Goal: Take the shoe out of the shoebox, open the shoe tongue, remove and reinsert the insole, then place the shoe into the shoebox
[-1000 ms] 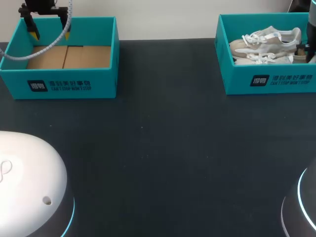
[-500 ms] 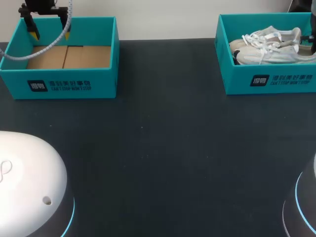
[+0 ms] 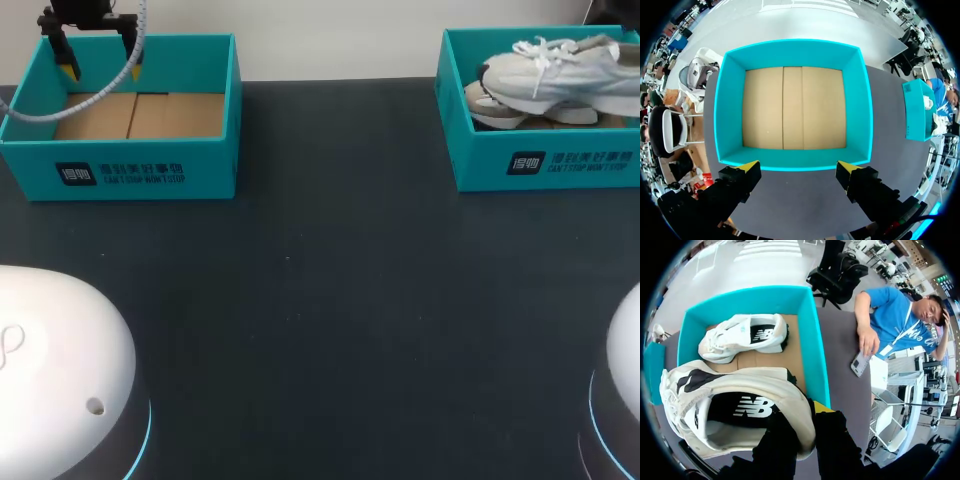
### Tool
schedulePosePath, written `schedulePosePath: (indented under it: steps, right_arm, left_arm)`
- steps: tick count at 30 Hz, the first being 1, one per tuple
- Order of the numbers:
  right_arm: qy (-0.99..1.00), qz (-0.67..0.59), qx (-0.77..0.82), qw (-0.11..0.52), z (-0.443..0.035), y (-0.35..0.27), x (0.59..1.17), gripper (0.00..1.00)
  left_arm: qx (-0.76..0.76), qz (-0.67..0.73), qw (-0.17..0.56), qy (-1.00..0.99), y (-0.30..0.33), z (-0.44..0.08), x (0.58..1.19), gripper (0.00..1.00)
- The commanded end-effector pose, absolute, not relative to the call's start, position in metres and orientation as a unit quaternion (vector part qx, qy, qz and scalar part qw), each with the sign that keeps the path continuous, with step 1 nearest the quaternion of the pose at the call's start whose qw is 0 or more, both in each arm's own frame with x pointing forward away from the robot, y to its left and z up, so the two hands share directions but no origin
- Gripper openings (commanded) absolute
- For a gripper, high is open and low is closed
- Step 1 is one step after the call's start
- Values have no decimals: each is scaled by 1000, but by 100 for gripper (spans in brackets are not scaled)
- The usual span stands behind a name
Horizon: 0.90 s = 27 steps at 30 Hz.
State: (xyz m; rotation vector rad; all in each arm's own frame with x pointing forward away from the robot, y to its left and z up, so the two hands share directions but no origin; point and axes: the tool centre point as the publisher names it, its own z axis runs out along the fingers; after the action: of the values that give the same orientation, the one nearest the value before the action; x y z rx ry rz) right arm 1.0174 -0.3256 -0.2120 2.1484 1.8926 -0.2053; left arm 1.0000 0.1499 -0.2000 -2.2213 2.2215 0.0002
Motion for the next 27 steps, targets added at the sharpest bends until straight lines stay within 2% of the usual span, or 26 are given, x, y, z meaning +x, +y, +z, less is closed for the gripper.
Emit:
schedulePosePath:
  steps: [1,20,27]
  right_arm:
    - [653,-77,741,136,-176,-309,1013,0]
    - [640,-84,749,147,-165,-299,1010,0]
    - [619,-105,760,168,-165,-252,961,0]
  left_arm:
    - [-707,0,0,707,150,-200,1000,100]
    - [-707,0,0,707,150,-200,1000,100]
    - [-707,0,0,707,150,-200,1000,100]
